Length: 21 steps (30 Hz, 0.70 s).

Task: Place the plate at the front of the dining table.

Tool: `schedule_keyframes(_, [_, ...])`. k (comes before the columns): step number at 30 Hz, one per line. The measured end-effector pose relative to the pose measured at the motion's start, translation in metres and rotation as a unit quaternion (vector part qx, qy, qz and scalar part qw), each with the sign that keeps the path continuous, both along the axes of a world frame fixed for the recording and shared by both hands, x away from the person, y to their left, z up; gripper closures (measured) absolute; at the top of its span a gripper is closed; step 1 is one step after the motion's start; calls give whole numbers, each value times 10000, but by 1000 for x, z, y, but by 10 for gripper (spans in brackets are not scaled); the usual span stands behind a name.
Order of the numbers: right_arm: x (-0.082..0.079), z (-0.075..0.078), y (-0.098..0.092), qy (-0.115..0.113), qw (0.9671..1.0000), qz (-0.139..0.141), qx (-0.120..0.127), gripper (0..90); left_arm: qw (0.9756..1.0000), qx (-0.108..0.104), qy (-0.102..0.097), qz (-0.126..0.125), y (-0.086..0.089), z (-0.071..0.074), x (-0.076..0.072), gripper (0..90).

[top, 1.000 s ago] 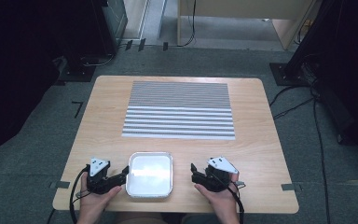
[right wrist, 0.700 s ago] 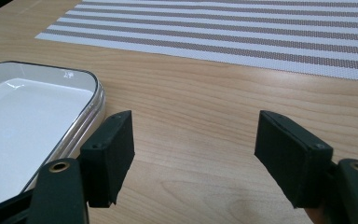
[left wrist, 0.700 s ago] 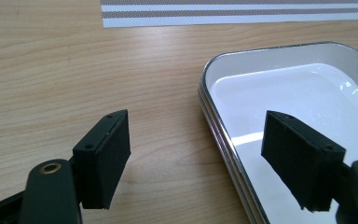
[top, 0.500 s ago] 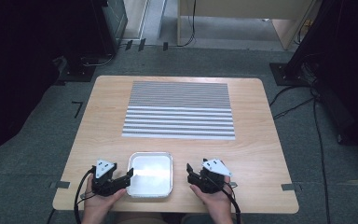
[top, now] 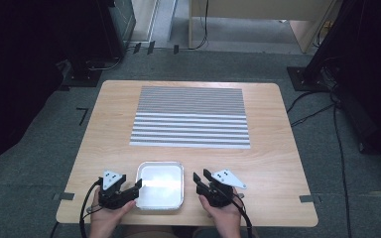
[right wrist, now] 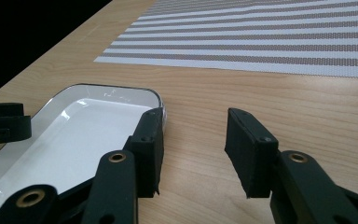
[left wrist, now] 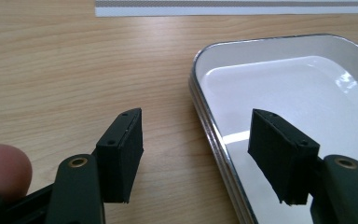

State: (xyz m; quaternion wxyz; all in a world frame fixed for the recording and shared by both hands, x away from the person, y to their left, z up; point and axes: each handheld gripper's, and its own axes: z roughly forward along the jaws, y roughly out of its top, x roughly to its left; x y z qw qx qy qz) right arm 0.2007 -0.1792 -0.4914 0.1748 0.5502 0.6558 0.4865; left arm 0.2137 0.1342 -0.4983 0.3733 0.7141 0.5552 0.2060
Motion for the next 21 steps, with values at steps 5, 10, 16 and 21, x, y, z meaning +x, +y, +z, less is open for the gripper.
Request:
schedule_keyframes(5, [-1, -2, 11, 228, 9993, 126, 273, 618, 9997, 9, -118, 202, 0, 2, -2, 408])
schedule_keyframes(10, [2, -7, 19, 630, 9960, 141, 613, 674, 9998, -158, -86, 14, 0, 2, -2, 446])
schedule_keyframes(16, [4, -12, 25, 704, 9915, 228, 1074, 764, 9997, -215, -22, -120, -1, 1, -3, 564])
schedule_keyframes(21, [5, -13, 29, 753, 9883, 105, 1319, 793, 9996, -278, 7, -105, 1, 1, -3, 645])
